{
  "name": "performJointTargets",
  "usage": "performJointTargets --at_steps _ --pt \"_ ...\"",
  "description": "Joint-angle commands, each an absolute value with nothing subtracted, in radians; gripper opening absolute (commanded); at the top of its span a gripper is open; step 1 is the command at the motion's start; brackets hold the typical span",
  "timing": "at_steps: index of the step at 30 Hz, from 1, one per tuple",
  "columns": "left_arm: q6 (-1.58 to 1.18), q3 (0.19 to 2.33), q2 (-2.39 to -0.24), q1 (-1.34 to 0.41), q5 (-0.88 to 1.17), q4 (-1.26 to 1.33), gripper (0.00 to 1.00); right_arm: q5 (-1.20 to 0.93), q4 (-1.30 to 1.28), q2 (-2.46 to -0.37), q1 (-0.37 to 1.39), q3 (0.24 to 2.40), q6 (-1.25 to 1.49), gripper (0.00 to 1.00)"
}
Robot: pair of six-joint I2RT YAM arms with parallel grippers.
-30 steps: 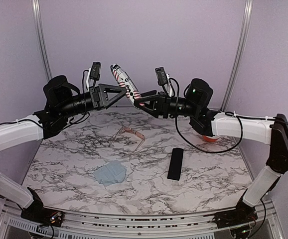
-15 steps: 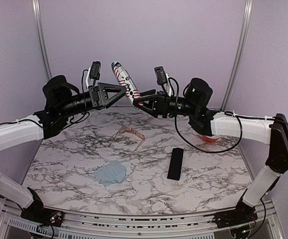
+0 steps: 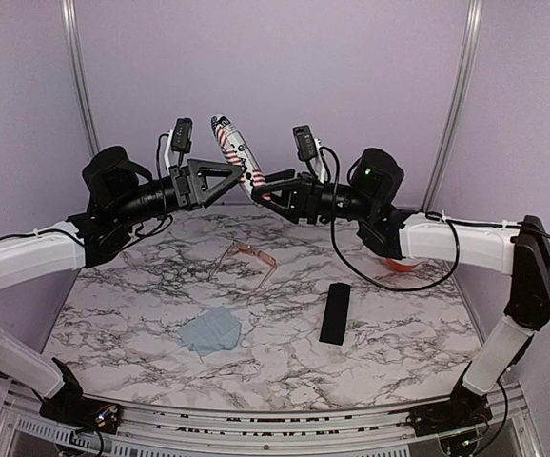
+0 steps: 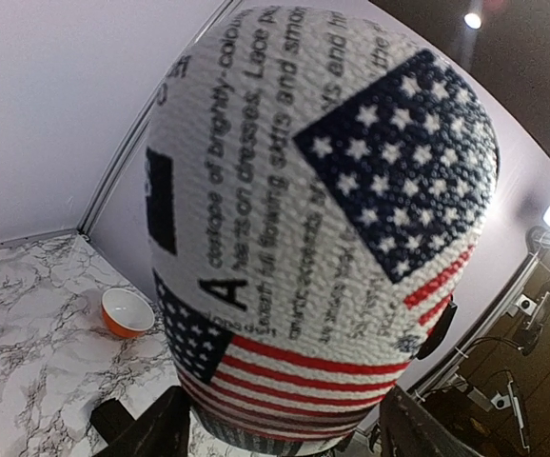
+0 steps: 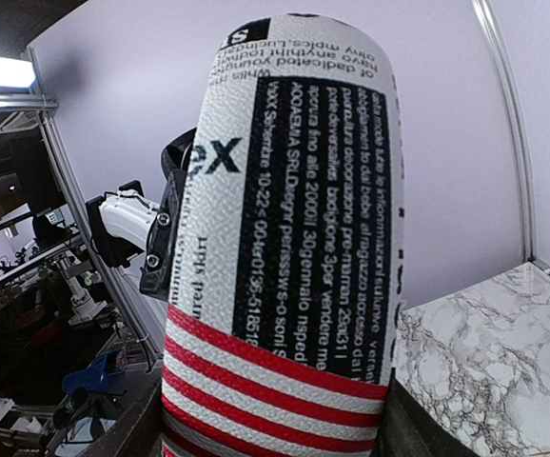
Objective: Organize the sunglasses
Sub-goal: Pass from the right arm to the left
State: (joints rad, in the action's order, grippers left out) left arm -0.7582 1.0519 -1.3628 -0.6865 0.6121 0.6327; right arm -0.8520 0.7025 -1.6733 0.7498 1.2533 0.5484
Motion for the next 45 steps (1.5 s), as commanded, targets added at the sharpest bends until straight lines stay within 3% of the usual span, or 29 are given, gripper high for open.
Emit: performJointTargets --at_steps 1,4,9,13,19,31,33,37,41,45 --pt "-0.744 1.043 -1.346 -0.715 0.663 0.702 0.69 -0.831 0.689 -1.700 0.773 1.290 0.560 0.23" --pt "-0.740 1.043 -1.344 -0.715 0.648 0.704 0.62 -0.834 0.691 -1.701 0.772 1.288 0.561 0.23" --pt "-0.737 1.048 -1.350 -0.718 0.629 0.704 0.35 -0.832 0.702 -1.696 0.773 1.280 0.561 0.23" --pt "-0.736 1.046 -1.357 -0.717 0.618 0.704 0.23 -0.829 0.697 -1.691 0.773 1.273 0.558 0.23" --pt "-0.738 1.038 -1.358 -0.718 0.606 0.704 0.15 -0.812 0.660 -1.671 0.773 1.263 0.523 0.23" --pt "-0.736 1.015 -1.355 -0.716 0.598 0.704 0.13 -0.797 0.609 -1.658 0.772 1.263 0.497 0.23" --pt "-0.736 1.014 -1.352 -0.716 0.603 0.704 0.18 -0.795 0.609 -1.660 0.772 1.262 0.497 0.23" --pt "-0.733 1.000 -1.338 -0.716 0.596 0.704 0.53 -0.789 0.606 -1.661 0.772 1.269 0.498 0.23" --pt "-0.721 0.984 -1.318 -0.718 0.590 0.704 0.77 -0.783 0.604 -1.661 0.772 1.269 0.506 0.22" --pt "-0.706 0.983 -1.313 -0.716 0.579 0.704 0.92 -0.812 0.638 -1.672 0.773 1.270 0.548 0.20"
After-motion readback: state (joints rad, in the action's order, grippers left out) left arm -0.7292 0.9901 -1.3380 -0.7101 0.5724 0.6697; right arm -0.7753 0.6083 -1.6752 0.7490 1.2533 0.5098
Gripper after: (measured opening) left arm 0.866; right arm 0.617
